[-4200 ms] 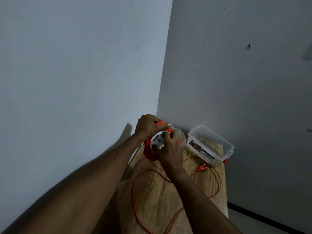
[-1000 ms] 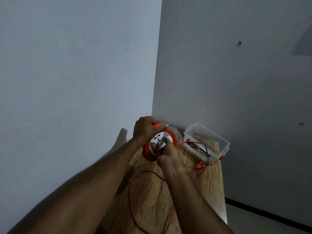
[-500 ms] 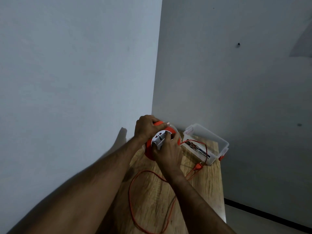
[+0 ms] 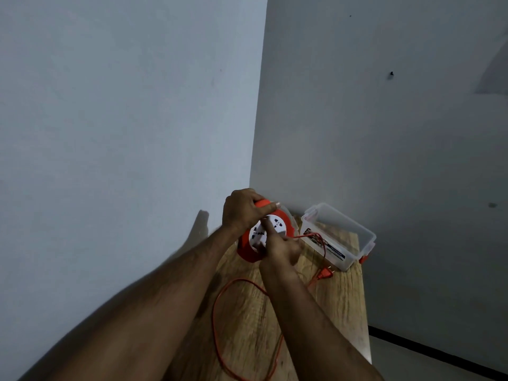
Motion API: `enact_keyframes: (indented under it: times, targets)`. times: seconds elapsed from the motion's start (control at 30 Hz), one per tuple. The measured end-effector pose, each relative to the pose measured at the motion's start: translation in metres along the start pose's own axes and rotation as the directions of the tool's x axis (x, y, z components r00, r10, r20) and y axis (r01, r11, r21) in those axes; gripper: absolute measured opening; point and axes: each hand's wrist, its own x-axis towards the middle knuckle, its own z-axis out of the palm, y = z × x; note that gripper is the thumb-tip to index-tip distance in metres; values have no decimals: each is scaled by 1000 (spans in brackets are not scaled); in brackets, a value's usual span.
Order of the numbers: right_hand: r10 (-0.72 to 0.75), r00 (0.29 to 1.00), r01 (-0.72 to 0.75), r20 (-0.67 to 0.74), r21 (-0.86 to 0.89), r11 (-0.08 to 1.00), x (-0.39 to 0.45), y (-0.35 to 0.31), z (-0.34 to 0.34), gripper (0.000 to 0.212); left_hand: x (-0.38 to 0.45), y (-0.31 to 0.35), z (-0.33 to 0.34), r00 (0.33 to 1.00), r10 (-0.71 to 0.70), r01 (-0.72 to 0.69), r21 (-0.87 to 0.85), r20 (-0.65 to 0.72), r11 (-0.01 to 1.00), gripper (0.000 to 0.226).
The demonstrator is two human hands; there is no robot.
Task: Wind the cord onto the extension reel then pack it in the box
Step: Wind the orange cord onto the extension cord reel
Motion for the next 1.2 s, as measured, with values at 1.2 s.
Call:
enact_keyframes:
  times: [1.2]
  targets:
    - [-568, 819, 548, 82, -406, 732, 2, 9, -12, 56, 2, -2, -2, 999, -31, 30, -28, -40, 999, 51]
